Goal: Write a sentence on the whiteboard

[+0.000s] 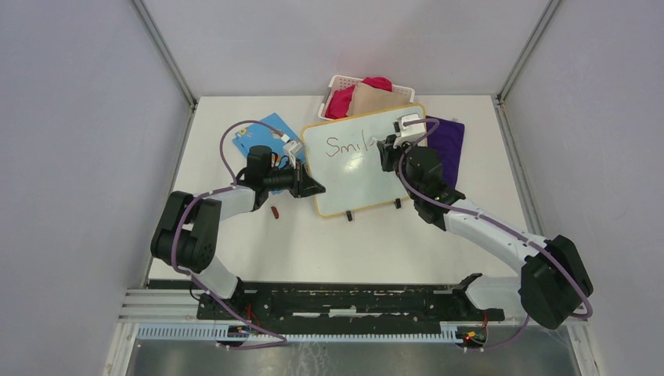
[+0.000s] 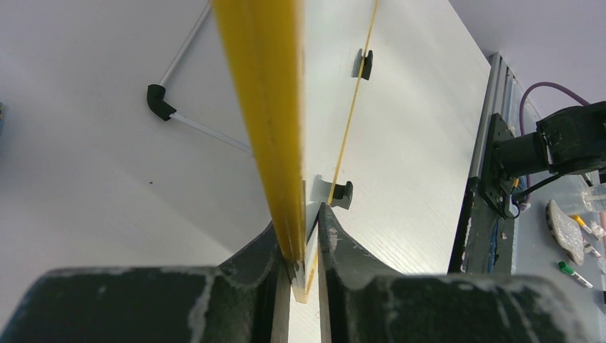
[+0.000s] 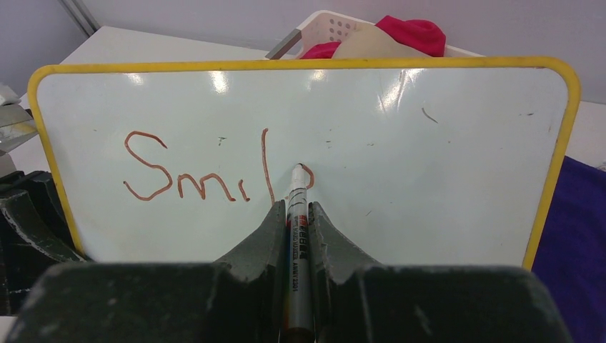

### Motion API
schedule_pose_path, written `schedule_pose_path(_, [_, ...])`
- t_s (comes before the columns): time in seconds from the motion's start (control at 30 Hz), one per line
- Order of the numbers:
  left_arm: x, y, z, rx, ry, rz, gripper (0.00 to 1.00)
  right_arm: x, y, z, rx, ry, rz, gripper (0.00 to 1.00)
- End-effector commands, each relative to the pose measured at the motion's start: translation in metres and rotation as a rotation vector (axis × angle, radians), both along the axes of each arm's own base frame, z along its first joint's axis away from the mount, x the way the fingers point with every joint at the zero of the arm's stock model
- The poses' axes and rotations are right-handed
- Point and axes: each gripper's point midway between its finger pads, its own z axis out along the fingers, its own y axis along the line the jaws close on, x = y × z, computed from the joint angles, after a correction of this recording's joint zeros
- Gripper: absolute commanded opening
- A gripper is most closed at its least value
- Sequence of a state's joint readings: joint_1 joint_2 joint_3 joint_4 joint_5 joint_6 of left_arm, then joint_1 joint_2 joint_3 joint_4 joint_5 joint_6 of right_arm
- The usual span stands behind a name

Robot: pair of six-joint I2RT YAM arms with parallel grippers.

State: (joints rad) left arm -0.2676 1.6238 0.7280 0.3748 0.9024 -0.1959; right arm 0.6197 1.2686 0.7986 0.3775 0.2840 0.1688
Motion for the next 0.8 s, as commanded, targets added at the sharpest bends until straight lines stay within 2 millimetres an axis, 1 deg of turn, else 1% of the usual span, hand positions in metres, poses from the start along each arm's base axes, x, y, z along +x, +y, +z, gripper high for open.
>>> schedule_pose_path(0.0, [0.000,0.002,-0.015,0.081,-0.025,0.003,0.02,0.003,0.008,0.014,0.038,-0.025,0.031,0.00])
schedule_pose_path(0.27, [0.000,0.002,-0.015,0.082,-0.026,0.004,0.02,-0.007,0.006,-0.008,0.042,0.015,0.043,0.00])
schedule_pose_path(0.47, [0.000,0.001,-0.016,0.084,-0.023,0.005,0.02,-0.013,-0.003,-0.019,0.030,0.028,0.020,0.00])
schedule_pose_path(0.77, [-0.001,0.000,-0.016,0.088,-0.027,0.000,0.02,-0.015,-0.023,-0.019,0.007,0.020,-0.061,0.00])
